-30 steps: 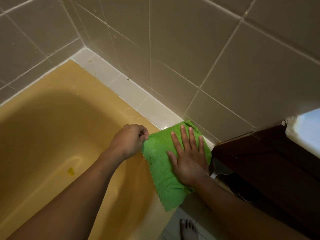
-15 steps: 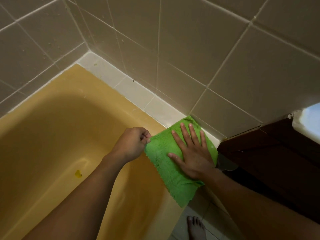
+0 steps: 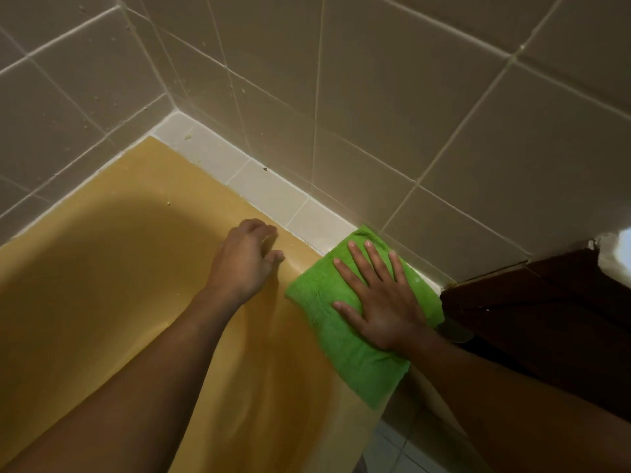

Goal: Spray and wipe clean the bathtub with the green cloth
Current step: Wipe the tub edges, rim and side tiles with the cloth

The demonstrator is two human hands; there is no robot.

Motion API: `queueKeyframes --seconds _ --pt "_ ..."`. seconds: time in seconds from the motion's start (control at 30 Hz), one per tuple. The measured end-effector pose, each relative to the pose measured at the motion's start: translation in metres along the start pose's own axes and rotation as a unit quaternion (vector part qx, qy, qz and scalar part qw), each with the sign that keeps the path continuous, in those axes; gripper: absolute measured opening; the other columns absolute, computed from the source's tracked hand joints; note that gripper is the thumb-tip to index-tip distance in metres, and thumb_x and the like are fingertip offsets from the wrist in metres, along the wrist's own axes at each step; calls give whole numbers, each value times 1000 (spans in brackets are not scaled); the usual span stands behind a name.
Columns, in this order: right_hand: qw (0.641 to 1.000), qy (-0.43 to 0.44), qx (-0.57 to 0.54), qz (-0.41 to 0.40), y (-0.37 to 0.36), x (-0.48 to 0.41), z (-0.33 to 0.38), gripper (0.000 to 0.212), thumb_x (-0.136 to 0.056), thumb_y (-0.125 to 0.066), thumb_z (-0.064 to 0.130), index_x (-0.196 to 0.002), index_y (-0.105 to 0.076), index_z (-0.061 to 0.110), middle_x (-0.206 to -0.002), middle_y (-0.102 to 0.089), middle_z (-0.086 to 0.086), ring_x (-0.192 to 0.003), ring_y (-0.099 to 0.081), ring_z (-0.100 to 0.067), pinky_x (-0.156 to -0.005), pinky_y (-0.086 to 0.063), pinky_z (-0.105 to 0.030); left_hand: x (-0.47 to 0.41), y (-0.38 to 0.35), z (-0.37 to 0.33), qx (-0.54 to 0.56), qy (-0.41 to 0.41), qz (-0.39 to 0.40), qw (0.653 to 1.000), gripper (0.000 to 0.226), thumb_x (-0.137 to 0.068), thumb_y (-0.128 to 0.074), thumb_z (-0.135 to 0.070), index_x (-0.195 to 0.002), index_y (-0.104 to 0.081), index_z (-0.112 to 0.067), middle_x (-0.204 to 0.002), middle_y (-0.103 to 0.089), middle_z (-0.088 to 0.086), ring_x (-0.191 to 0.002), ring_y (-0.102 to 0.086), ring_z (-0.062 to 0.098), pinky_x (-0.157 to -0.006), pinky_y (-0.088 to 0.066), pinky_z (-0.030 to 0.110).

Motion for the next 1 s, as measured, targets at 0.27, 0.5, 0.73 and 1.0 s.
queueKeyframes --seconds 0.27,0.5,0.73,1.0 --pt "999 29 5 -14 2 -12 -8 74 -101 -20 72 -163 -7 34 -171 11 -3 -157 14 -25 -126 -6 -54 -30 -16 12 -103 79 117 985 108 -90 -61 -69 -166 -1 -22 -173 16 7 -157 16 39 -124 -12 61" --pt "1000 -14 -14 -13 -2 -10 -1 72 -102 -16 69 -163 -2 34 -171 13 -3 -157 17 -25 -125 -5 -55 -34 -19 0 -109 98 113 983 112 -90 -59 -70 -166 3 -16 -172 18 12 -156 17 44 -125 -12 58" --pt "999 -1 -45 20 -9 30 35 73 -101 -15 70 -161 13 37 -168 25 0 -153 29 -24 -125 4 -57 -28 -16 4 -141 59 158 975 120 -84 -67 -71 -166 6 -21 -171 21 10 -156 15 44 -125 -13 61" --pt "987 -141 -70 -8 -24 62 28 73 -101 -13 70 -160 14 37 -166 30 0 -152 31 -22 -126 3 -55 -23 -12 14 -149 38 147 977 118 -81 -66 -76 -166 0 -29 -173 15 0 -159 9 35 -122 -12 67"
Point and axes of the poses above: each hand's wrist, its own x-axis away from the middle knuckle, its own y-axis out of the back of the hand, z = x × y, the point moved 3 cm from there along -x, towards the middle knuckle
